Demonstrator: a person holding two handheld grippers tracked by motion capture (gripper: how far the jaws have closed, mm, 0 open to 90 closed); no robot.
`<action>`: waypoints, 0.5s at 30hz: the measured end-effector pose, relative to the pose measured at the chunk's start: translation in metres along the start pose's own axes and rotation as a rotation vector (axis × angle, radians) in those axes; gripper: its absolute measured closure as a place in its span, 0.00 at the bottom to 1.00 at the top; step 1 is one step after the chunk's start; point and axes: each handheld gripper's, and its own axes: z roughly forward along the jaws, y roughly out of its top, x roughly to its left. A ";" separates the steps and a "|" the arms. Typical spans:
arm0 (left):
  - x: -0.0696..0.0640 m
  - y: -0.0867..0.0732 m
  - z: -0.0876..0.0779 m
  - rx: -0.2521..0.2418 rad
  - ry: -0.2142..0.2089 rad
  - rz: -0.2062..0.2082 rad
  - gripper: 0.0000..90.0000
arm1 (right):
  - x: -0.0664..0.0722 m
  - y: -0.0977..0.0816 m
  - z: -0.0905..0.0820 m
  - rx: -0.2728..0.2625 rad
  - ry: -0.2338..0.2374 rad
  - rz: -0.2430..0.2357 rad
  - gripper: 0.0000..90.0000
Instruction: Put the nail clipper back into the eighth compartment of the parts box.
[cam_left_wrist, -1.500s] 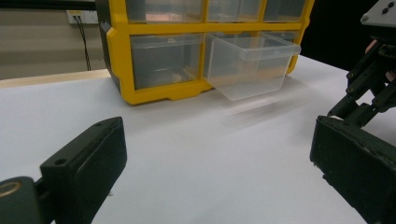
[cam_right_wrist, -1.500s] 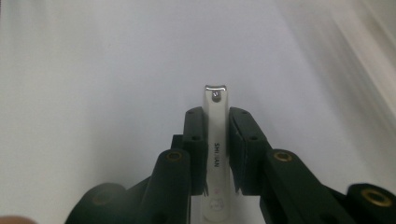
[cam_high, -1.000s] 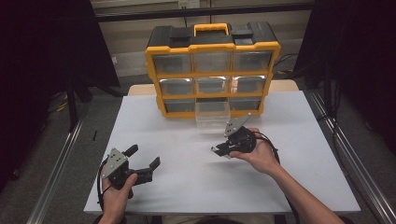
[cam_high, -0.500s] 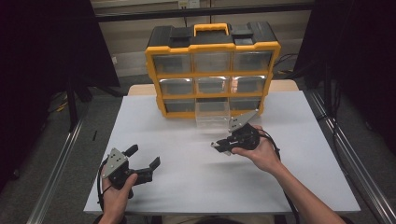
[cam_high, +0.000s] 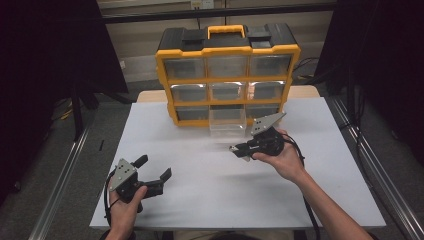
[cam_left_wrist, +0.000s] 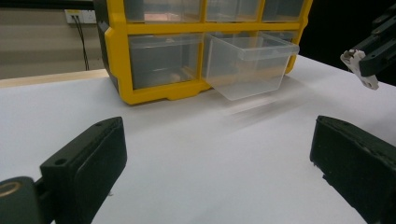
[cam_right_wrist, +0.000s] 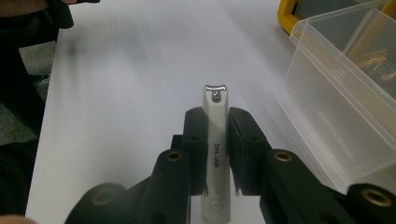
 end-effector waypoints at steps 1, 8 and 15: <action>0.000 0.000 0.000 -0.001 -0.001 0.002 0.04 | 0.000 0.001 -0.001 0.000 -0.003 0.001 0.86; 0.001 0.000 0.001 -0.004 -0.002 0.000 0.04 | -0.001 0.011 -0.001 -0.008 0.004 -0.017 0.86; 0.001 0.000 0.001 -0.002 -0.001 0.002 0.04 | -0.004 0.022 0.000 0.000 -0.001 -0.028 0.86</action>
